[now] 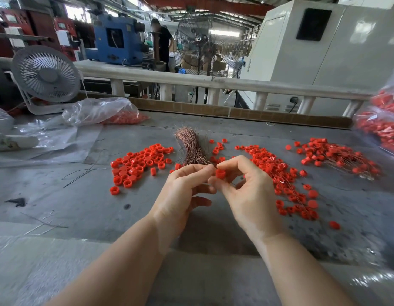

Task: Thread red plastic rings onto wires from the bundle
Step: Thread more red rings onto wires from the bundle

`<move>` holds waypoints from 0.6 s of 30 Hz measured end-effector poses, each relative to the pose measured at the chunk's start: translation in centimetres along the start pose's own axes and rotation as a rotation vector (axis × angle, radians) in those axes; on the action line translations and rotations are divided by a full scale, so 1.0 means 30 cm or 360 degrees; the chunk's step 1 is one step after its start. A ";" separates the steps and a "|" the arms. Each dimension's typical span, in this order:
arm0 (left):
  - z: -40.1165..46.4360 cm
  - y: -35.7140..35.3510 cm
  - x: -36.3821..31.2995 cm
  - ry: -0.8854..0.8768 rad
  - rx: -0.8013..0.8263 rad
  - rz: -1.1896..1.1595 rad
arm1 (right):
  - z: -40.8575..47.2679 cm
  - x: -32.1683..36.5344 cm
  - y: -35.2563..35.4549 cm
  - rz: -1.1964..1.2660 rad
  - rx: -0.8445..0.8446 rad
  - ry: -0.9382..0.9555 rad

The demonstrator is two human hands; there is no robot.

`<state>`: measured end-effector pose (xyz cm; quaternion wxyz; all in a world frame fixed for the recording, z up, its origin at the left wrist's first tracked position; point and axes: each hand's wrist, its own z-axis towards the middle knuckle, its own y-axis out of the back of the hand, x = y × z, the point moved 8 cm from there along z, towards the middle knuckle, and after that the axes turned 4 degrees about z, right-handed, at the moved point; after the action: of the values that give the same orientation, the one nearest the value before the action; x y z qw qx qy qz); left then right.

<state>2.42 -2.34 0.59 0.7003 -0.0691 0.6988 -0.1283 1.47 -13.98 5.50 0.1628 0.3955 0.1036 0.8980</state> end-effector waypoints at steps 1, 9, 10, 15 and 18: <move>-0.001 -0.002 -0.002 -0.0017 0.0002 0.0031 | -0.001 0.004 0.000 -0.0047 0.0005 0.0027; 0.006 -0.009 0.014 0.0069 0.0093 -0.0193 | -0.001 0.028 0.006 -0.0054 -0.0041 0.0119; 0.008 -0.008 0.017 0.0094 0.0097 -0.0234 | -0.001 0.035 0.008 -0.0023 -0.0053 0.0140; 0.008 -0.001 0.015 0.0134 0.0077 -0.0379 | -0.003 0.048 0.021 0.0031 -0.0079 0.0153; 0.006 -0.006 0.012 0.0126 0.0081 -0.0405 | -0.003 0.053 0.022 0.0006 -0.0074 0.0169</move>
<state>2.57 -2.63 0.30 0.6517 -0.1344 0.7080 -0.2364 0.26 -14.01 6.72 0.1645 0.3435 0.0907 0.9202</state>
